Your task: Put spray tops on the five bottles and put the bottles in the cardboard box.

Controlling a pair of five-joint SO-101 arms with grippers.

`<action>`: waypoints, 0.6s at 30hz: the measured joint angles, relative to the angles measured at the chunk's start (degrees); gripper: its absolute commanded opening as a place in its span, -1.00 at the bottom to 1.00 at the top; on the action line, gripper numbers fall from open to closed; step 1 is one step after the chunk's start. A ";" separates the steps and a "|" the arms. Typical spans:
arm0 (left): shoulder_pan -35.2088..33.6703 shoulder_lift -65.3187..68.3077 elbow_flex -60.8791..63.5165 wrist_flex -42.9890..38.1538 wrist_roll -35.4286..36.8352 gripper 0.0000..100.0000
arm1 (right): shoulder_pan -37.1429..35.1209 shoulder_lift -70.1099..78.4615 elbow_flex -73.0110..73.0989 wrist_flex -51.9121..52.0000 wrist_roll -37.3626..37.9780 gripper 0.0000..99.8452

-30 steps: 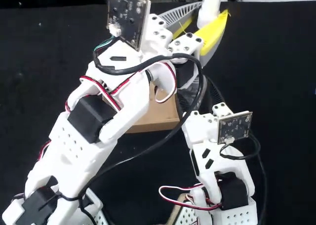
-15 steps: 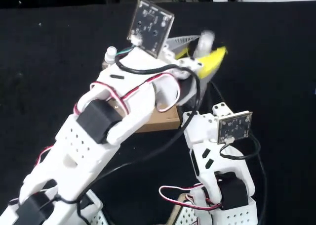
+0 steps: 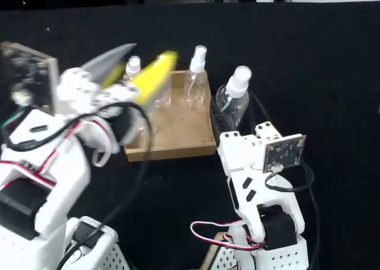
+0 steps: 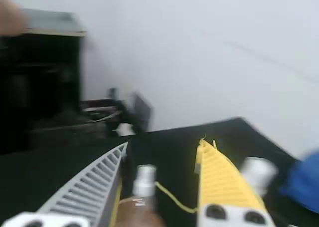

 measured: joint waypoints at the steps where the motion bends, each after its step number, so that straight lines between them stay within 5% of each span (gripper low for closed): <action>1: -4.13 -1.23 2.11 0.00 0.00 -0.62 | 0.00 0.00 0.00 -0.79 0.00 -0.98; 10: -36.84 -8.44 30.77 -6.42 0.00 -0.62 | -0.09 16.09 0.00 -17.93 -2.90 -0.98; 18: -46.33 -8.88 59.34 -31.47 0.00 -0.62 | -4.92 38.86 0.26 -33.93 -3.87 -0.98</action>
